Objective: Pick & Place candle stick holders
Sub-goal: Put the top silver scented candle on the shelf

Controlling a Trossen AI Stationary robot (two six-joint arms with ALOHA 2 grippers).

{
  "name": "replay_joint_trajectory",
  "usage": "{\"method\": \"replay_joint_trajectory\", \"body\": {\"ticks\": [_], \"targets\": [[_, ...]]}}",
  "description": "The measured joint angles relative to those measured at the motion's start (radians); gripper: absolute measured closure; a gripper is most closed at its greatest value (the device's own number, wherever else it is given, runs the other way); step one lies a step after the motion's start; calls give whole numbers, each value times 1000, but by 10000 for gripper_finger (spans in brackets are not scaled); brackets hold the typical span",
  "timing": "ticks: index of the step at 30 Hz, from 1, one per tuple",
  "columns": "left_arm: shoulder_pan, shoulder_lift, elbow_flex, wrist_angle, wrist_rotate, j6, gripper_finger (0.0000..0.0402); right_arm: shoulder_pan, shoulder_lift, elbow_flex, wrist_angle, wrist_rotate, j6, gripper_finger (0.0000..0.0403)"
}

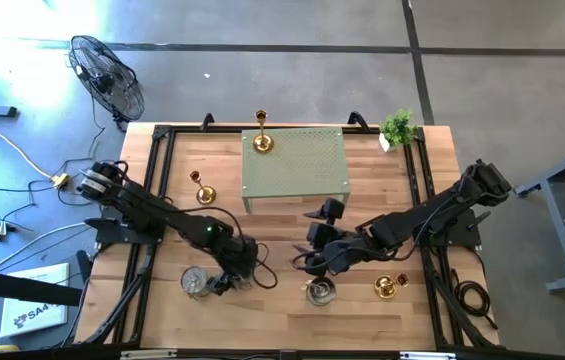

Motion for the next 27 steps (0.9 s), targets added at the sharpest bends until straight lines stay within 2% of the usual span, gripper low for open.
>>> {"method": "replay_joint_trajectory", "body": {"ticks": [6, 12, 16, 27], "targets": [[-1, 0, 165, -207, -238, 88, 50, 42, 0, 0, 33, 11, -24, 13], [13, 0, 291, -326, -399, 208, 50, 104, 0, 0, 38, 128, 32, 11], [48, -1, 378, -407, -436, 217, 50, 138, 0, 0, 29, 228, 118, 11], [91, -2, 630, -469, -418, 311, 50, 165, 1, 0, 29, 233, 140, 12]]}}
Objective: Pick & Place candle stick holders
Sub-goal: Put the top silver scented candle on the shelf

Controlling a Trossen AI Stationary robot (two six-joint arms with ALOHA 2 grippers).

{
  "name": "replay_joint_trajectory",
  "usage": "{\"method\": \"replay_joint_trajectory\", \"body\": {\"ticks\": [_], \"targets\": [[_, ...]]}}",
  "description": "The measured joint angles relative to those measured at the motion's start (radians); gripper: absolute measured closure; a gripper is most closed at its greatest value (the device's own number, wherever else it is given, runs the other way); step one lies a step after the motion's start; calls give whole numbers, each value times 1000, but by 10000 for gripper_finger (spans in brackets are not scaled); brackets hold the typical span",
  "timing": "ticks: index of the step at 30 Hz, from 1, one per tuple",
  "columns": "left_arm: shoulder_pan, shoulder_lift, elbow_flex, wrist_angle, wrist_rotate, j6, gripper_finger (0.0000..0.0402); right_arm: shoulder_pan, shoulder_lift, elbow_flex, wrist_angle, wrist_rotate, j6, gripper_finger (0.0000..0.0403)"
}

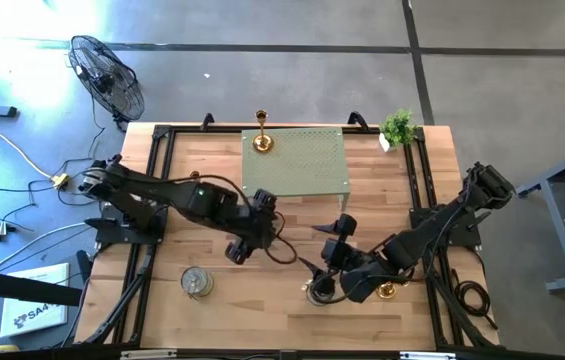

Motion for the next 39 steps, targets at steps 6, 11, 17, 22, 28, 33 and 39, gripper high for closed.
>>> {"method": "replay_joint_trajectory", "body": {"ticks": [6, 11, 17, 22, 28, 33, 39], "targets": [[0, -2, 134, 0, 150, 17, 50, 0, 1, 0, 1, -3, -10, 11], [0, -2, 147, 24, 214, 44, 50, -1, 1, 0, 51, 18, -89, 11], [0, -2, 115, 112, 231, 75, 50, -12, 11, 0, 180, -70, -234, 10], [5, -1, 93, 160, 244, 91, 50, -22, 43, 0, 293, -94, -357, 13], [7, 0, 80, 191, 298, 109, 50, -33, 52, 0, 313, -51, -368, 11], [6, 0, 80, 221, 305, 139, 50, -72, 52, 0, 338, -143, -360, 13], [7, 6, 51, 282, 305, 168, 51, -104, 52, 0, 368, -243, -368, 11]]}}
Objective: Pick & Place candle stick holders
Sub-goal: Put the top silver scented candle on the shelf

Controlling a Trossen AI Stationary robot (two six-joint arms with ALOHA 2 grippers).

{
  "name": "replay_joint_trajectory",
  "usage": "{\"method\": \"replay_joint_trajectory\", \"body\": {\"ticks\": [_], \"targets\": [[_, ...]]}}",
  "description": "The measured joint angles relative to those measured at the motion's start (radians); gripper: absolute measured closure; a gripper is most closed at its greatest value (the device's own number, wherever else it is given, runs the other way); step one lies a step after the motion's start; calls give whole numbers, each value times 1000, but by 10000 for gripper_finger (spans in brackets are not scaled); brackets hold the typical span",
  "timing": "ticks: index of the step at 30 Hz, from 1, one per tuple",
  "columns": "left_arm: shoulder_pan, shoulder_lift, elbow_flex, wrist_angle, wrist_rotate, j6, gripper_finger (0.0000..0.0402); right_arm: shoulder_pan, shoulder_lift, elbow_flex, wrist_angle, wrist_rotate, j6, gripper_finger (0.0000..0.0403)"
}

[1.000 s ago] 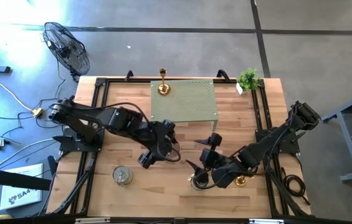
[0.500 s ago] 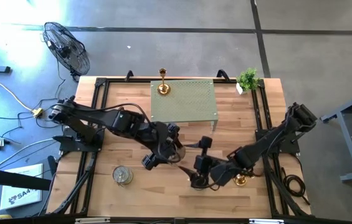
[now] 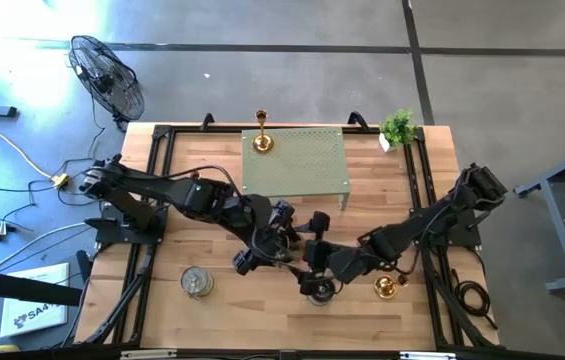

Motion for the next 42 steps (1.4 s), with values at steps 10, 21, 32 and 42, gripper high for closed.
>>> {"method": "replay_joint_trajectory", "body": {"ticks": [10, 21, 32, 42], "targets": [[26, 29, -32, 36, 20, 25, 51, -4, 0, -2, -9, -12, -21, 13], [26, 29, -33, 62, 9, 37, 51, -33, 40, 0, -22, -26, 3, 18], [26, 28, -33, 61, 13, 37, 51, -32, 41, 0, -23, 32, 1, 61], [26, 25, -32, 54, -14, 30, 16, -33, 42, 0, -34, 53, 10, 62]]}}
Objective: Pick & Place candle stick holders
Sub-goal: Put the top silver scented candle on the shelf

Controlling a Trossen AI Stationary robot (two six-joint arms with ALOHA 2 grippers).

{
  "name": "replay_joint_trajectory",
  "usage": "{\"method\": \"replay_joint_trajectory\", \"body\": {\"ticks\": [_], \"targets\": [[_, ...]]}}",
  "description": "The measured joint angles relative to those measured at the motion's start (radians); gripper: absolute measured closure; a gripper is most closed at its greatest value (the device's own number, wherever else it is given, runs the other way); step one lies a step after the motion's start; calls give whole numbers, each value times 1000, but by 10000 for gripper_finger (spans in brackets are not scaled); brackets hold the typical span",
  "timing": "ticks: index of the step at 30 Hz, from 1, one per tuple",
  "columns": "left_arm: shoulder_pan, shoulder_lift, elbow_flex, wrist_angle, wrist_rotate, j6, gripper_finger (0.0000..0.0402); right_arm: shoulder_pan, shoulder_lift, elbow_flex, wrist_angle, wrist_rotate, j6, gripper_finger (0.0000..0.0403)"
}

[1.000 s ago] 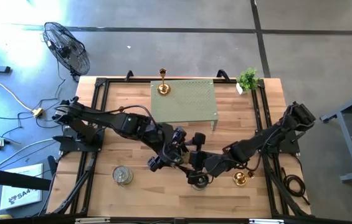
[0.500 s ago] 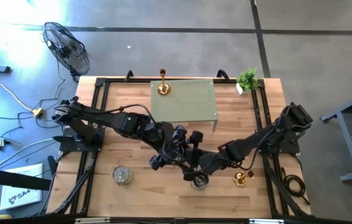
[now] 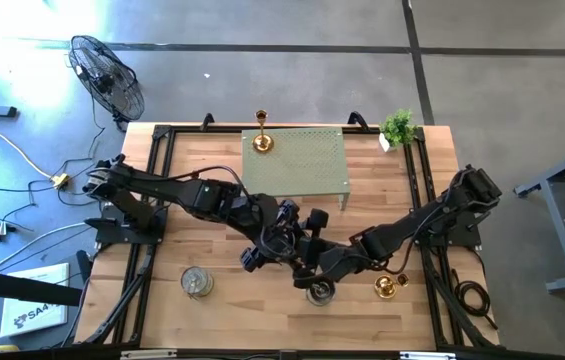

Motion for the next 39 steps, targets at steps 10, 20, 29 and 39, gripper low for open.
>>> {"method": "replay_joint_trajectory", "body": {"ticks": [10, 20, 29, 39], "targets": [[-2, -11, 20, 46, -57, -9, 27, 0, -1, 0, -13, 23, 22, 62], [0, -138, 103, 44, -39, -33, 26, 47, -1, -1, -64, 135, 14, 62], [-1, -246, 101, -188, 22, -122, 25, 160, -55, -1, -174, 420, 26, 62], [0, -268, -7, -260, 213, -130, 25, 300, -258, -1, -262, 659, 23, 62]]}}
